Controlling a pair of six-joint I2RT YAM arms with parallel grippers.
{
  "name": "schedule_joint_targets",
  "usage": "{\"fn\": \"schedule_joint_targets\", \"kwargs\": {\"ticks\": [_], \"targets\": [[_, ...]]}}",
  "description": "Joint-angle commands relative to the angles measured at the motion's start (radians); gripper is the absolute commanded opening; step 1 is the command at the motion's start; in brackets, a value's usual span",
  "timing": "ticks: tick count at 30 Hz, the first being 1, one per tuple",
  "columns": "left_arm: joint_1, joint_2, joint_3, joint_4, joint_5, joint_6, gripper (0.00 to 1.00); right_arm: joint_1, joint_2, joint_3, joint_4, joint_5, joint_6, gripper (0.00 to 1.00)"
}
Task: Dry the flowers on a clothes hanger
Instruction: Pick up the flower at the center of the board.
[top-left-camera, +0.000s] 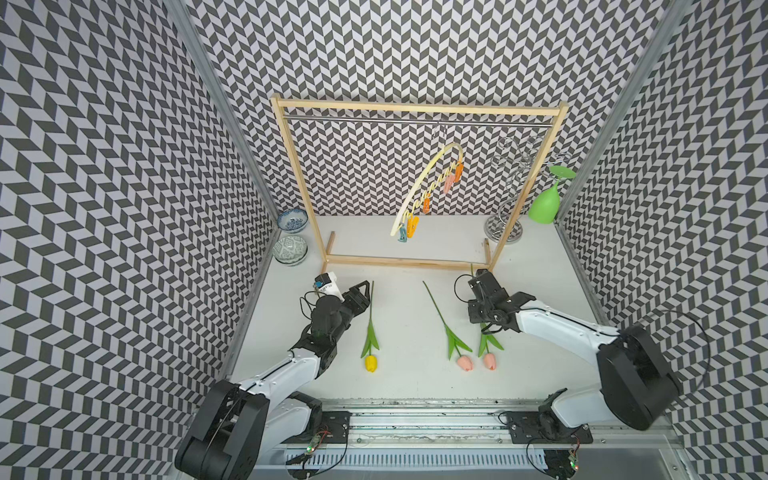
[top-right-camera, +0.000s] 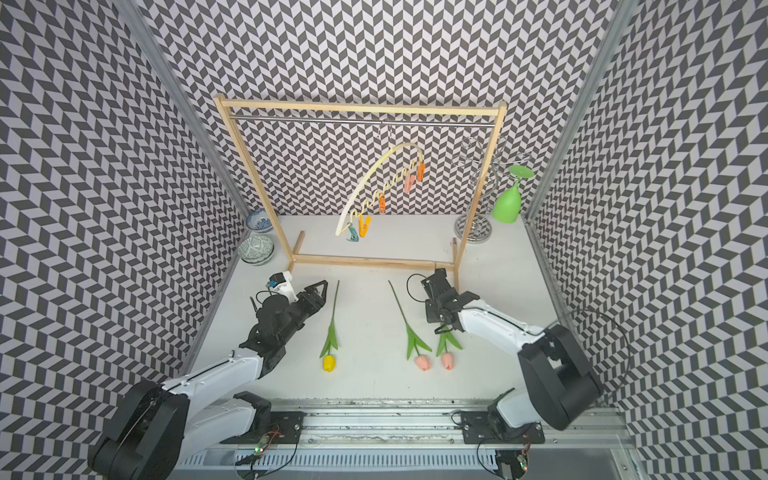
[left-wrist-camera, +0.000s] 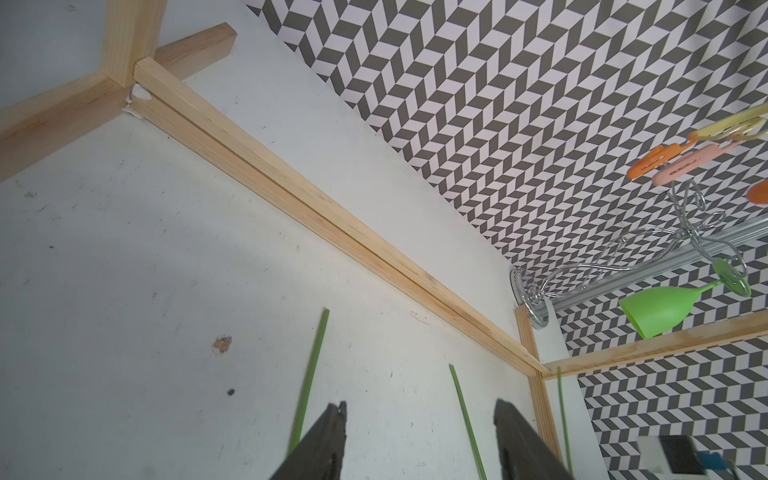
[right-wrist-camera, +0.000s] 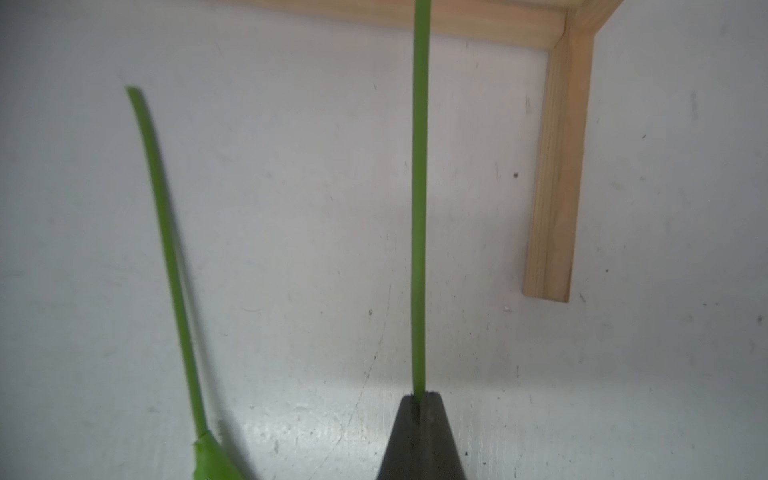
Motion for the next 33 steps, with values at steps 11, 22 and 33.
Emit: {"fn": "schedule_joint_targets", "kwargs": {"ticks": [11,22,33], "targets": [[0.003,0.037,0.166,-0.096,0.047,0.101,0.74,0.001,-0.511,-0.258,0.524,-0.235,0.045,0.00],[0.064,-0.040,0.278,0.044,0.119,0.056,0.85,-0.007,-0.367,-0.086,0.621,-0.507,0.065,0.00],[0.192,0.056,0.424,0.181,0.345,-0.030,0.85,0.019,-0.262,0.047,0.614,-0.549,0.122,0.00]]}}
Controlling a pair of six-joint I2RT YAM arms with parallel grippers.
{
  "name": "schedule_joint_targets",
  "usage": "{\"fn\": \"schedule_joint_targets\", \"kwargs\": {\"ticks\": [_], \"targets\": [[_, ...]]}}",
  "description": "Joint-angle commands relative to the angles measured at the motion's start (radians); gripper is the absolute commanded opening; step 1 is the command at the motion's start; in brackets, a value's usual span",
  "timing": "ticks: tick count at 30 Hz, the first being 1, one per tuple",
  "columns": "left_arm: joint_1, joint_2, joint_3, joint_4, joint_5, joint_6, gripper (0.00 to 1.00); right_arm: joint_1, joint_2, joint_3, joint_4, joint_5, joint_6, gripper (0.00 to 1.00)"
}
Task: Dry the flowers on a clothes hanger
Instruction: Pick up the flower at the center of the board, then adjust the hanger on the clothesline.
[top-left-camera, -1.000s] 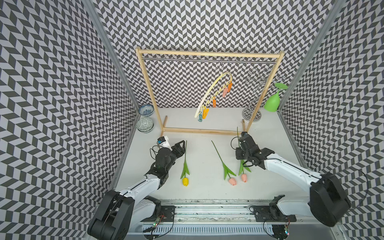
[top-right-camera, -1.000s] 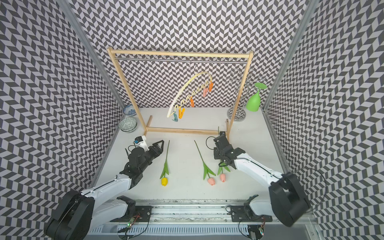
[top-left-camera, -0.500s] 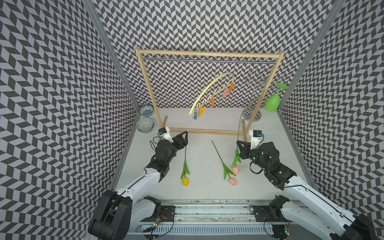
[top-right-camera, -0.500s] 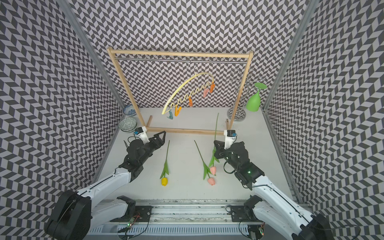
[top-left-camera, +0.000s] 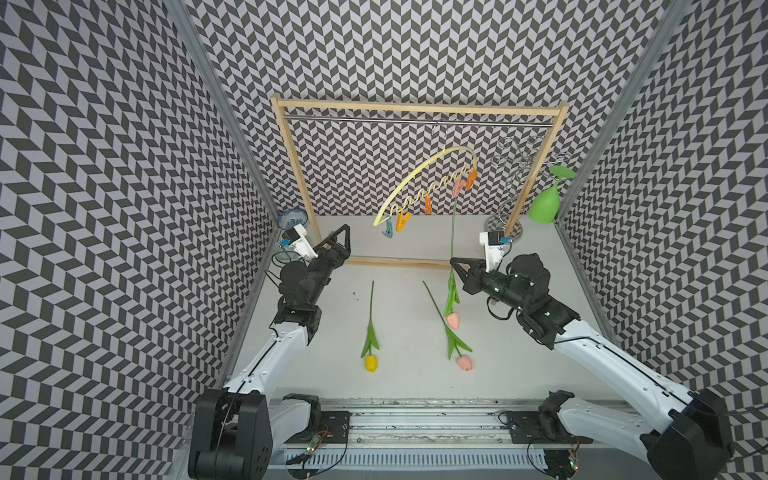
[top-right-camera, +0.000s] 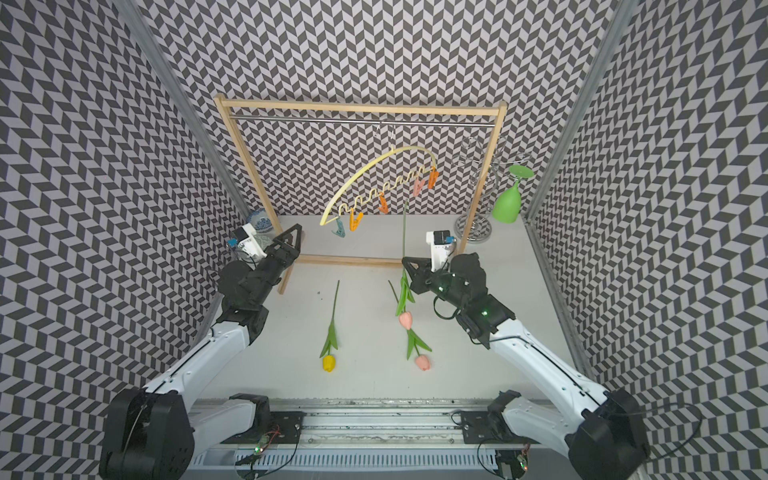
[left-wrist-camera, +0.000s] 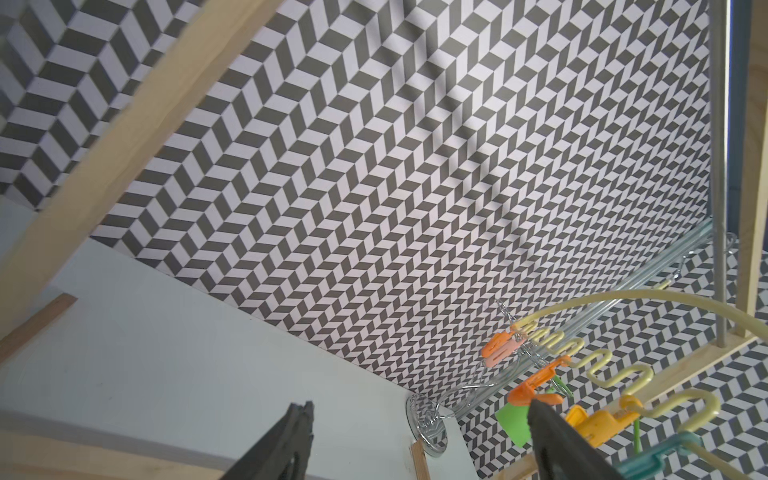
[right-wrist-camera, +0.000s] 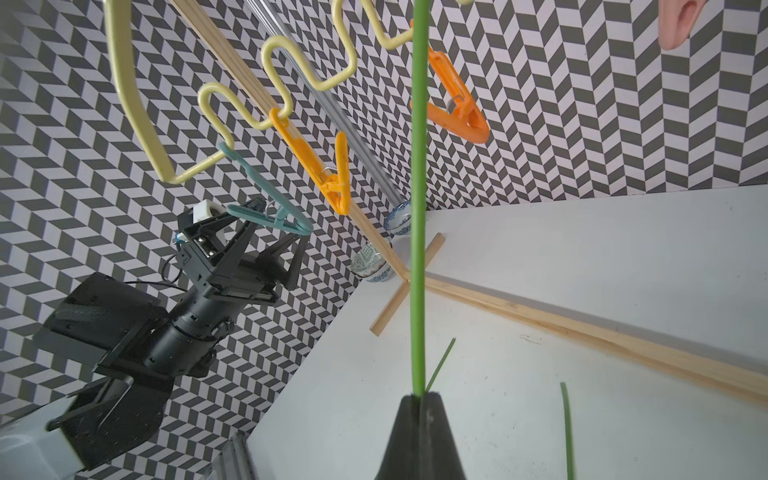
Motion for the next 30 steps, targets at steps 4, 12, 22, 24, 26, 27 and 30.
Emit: {"fn": "schedule_joint_targets", "kwargs": {"ticks": [4,12,22,24,26,27,30], "targets": [[-0.104,0.050,0.129,0.021,0.074,0.089,0.85,0.052,0.022,0.048,0.088,-0.006,0.019,0.00],[-0.236,0.029,0.116,0.020,0.029,0.188,0.85,0.114,0.037,0.119,0.022,0.072,-0.046,0.00],[-0.407,-0.024,0.067,-0.012,-0.064,0.421,0.84,0.127,0.094,0.177,-0.011,0.114,-0.082,0.00],[-0.433,-0.037,0.049,-0.001,-0.062,0.462,0.84,0.127,0.100,0.183,-0.016,0.125,-0.091,0.00],[-0.452,-0.051,0.032,-0.003,-0.078,0.484,0.84,0.127,0.101,0.185,-0.017,0.146,-0.094,0.00],[-0.456,-0.058,0.022,-0.007,-0.091,0.485,0.84,0.128,0.102,0.184,-0.015,0.158,-0.095,0.00],[-0.456,-0.086,-0.011,-0.030,-0.162,0.470,0.84,0.127,0.113,0.190,-0.012,0.174,-0.100,0.00]]}}
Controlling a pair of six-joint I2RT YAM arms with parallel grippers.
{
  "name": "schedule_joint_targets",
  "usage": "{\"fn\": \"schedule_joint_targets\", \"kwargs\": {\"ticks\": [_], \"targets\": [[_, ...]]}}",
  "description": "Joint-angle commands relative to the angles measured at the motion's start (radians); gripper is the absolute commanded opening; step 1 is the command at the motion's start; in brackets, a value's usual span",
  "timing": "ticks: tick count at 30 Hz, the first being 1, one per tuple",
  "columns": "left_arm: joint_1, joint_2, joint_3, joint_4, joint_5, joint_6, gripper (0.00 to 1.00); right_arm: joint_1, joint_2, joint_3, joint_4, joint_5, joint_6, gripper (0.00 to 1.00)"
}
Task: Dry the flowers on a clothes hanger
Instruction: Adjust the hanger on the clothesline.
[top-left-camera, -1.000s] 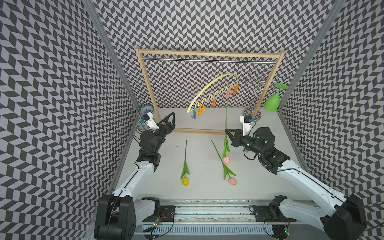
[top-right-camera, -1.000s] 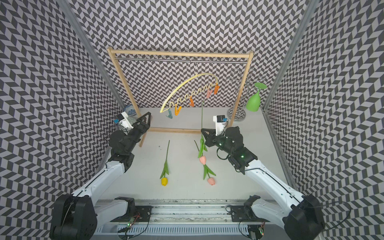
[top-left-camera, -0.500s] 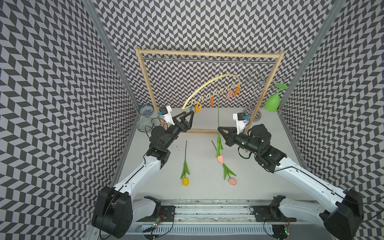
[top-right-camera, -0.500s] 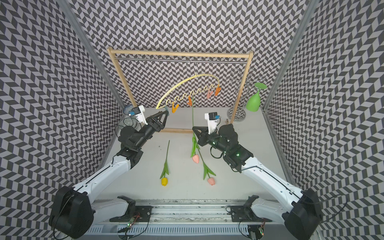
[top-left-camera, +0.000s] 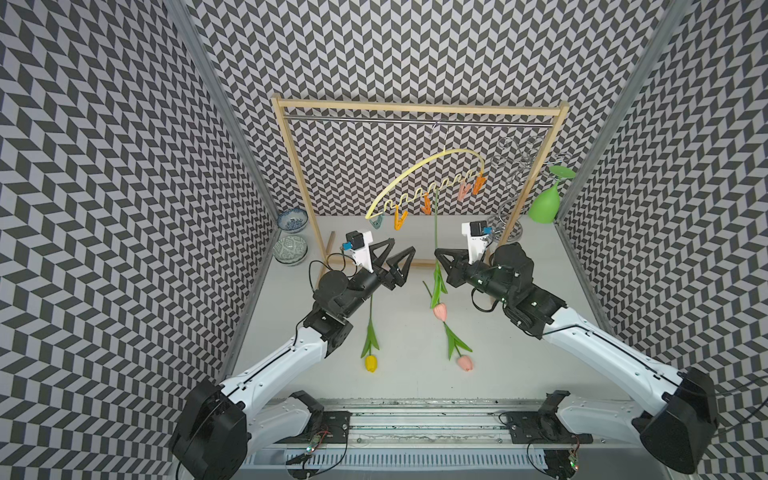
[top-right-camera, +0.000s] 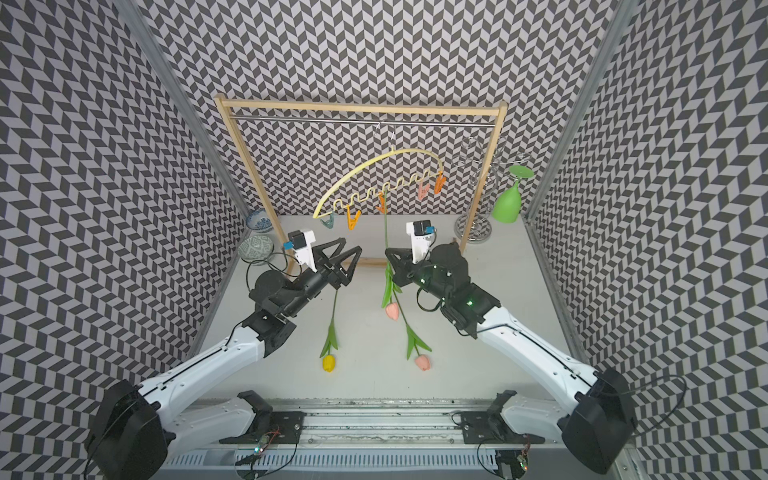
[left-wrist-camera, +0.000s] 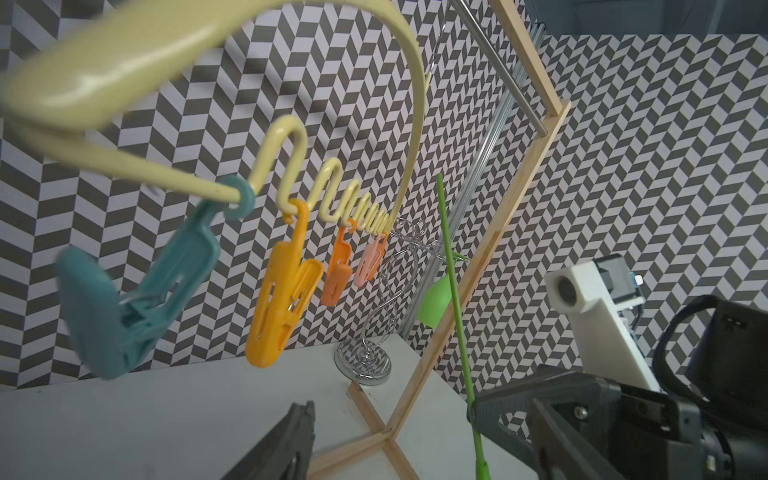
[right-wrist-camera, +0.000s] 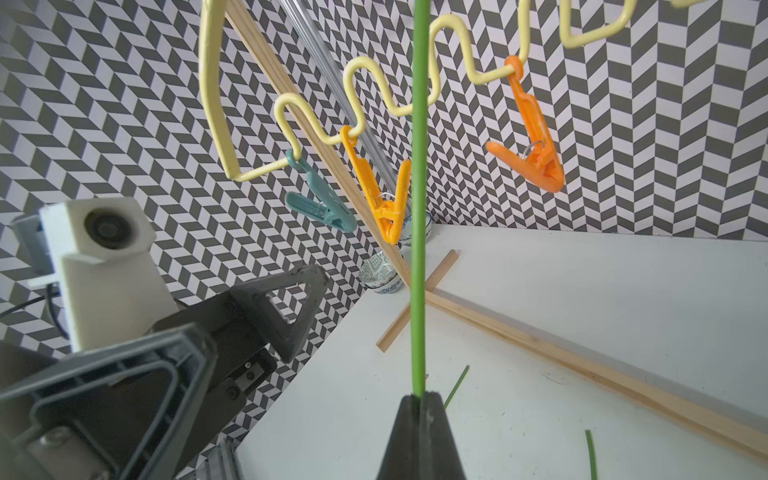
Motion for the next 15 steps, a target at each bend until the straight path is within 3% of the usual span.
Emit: {"fn": "schedule_joint_targets", "kwargs": {"ticks": [1,4,8,15], "targets": [[0.002,-0.044,-0.034,-0.027,-0.102,0.026,0.84,0.009,0.018,0.038,0.023,0.033,-0.022,0.00],[0.053,-0.064,-0.063,-0.037,-0.104,-0.029,0.83,0.026,0.024,0.058,0.020,0.038,-0.030,0.00],[0.193,-0.064,-0.111,0.019,0.016,-0.175,0.81,0.060,0.025,0.074,0.020,0.071,-0.047,0.00],[0.410,-0.009,-0.112,0.088,0.053,-0.382,0.80,0.105,0.055,0.134,-0.025,0.140,-0.088,0.00]]}}
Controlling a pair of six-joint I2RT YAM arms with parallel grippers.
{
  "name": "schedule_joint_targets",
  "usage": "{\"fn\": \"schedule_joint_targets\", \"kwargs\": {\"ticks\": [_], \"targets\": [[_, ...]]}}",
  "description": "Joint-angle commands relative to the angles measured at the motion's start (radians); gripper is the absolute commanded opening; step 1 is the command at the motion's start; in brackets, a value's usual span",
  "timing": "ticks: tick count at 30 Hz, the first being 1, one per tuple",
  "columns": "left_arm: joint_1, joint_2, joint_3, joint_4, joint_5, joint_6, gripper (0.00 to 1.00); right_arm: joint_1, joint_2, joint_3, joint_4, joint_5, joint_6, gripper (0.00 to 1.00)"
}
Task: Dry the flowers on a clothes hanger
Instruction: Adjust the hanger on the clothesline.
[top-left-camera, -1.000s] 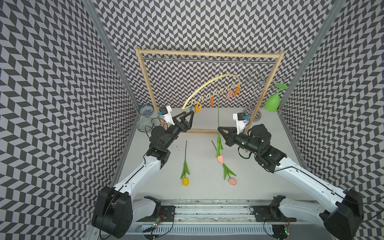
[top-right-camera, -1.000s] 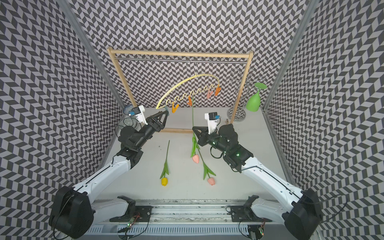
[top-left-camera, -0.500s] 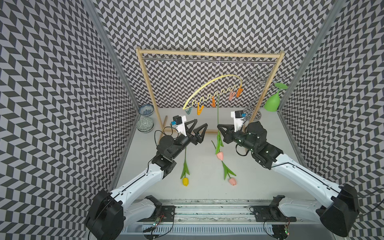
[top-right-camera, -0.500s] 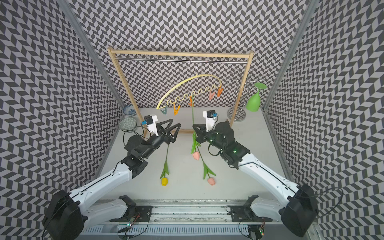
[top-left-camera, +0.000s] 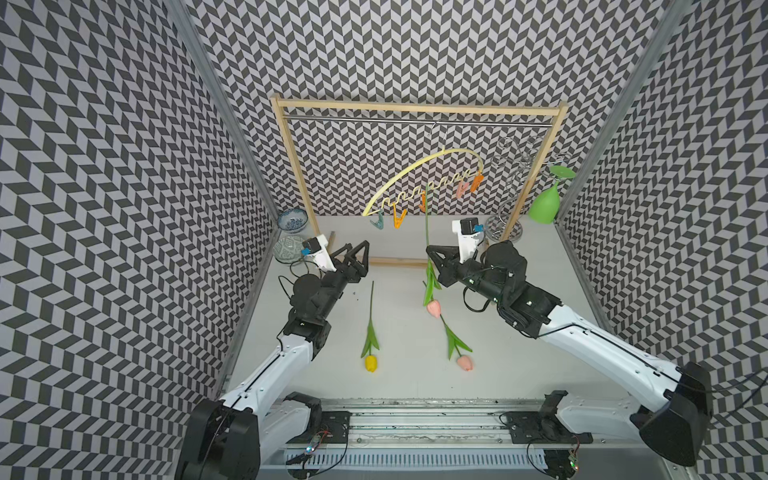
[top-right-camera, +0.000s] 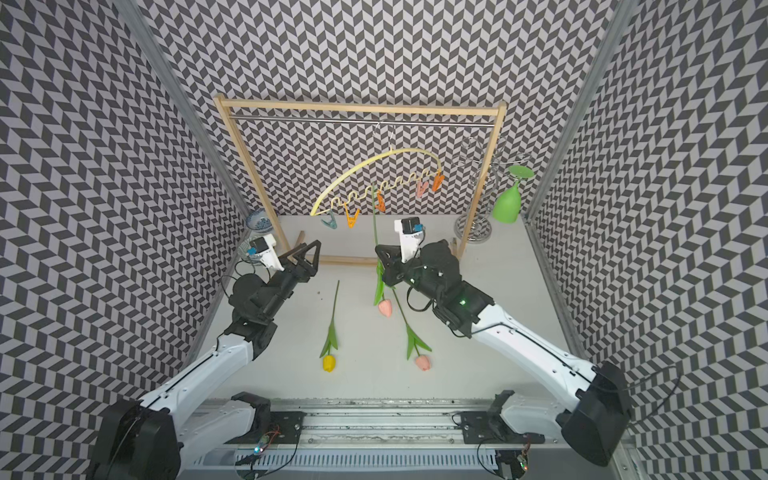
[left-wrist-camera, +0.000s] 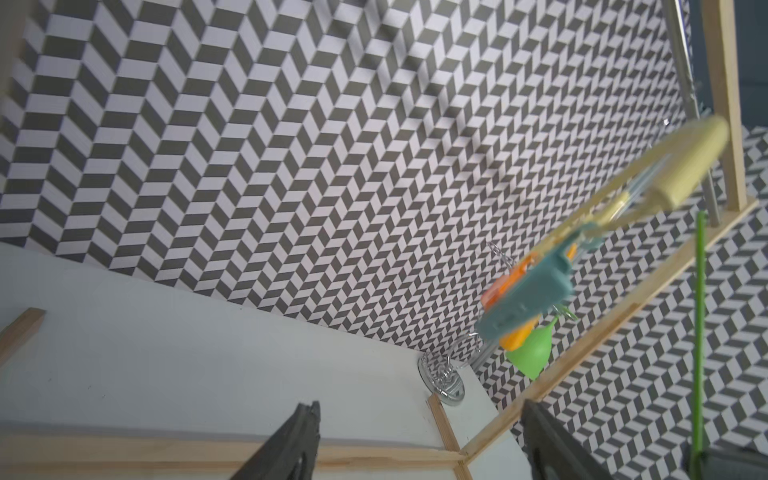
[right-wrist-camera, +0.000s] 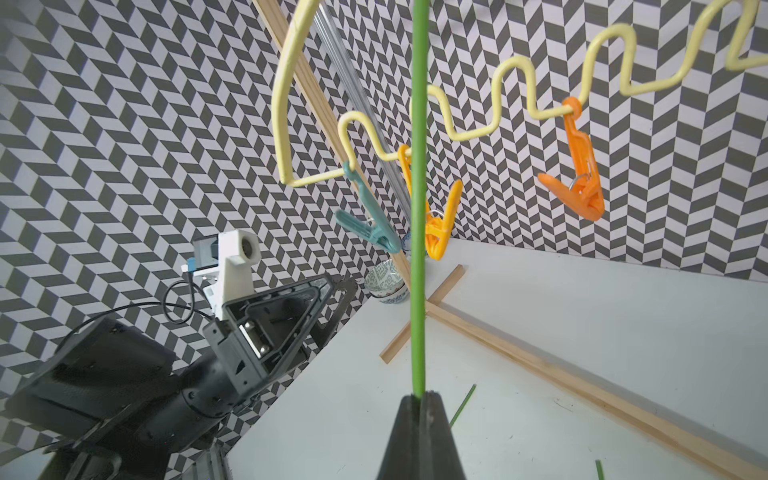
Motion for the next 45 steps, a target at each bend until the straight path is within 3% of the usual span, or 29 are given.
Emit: {"fn": "schedule_joint_targets", "kwargs": {"ticks": [1,7,13,24,28,31,36,45], "targets": [[0.068,0.046,0.037,0.075,0.030,-0.135,0.81,0.012,0.025,0.043,0.000,0.053,-0.028,0.00],[0.053,0.231,0.281,0.061,0.085,-0.119,0.80,0.021,0.056,0.079,-0.015,0.058,-0.032,0.00],[-0.044,0.348,0.419,0.051,0.101,-0.034,0.80,0.024,0.075,0.101,-0.044,0.080,-0.052,0.00],[-0.208,0.287,0.352,0.076,0.072,0.154,0.81,0.024,0.011,0.035,-0.068,0.149,-0.100,0.00],[-0.274,0.286,0.421,-0.054,0.132,0.309,0.81,0.024,-0.036,-0.008,-0.085,0.172,-0.125,0.00],[-0.325,0.285,0.467,-0.161,0.105,0.413,0.83,0.024,-0.089,-0.052,-0.095,0.190,-0.146,0.00],[-0.338,0.279,0.473,-0.164,0.114,0.434,0.84,0.024,-0.170,-0.118,-0.087,0.222,-0.178,0.00],[-0.348,0.320,0.506,-0.132,0.282,0.473,0.79,0.023,-0.199,-0.137,-0.113,0.261,-0.221,0.00]]}}
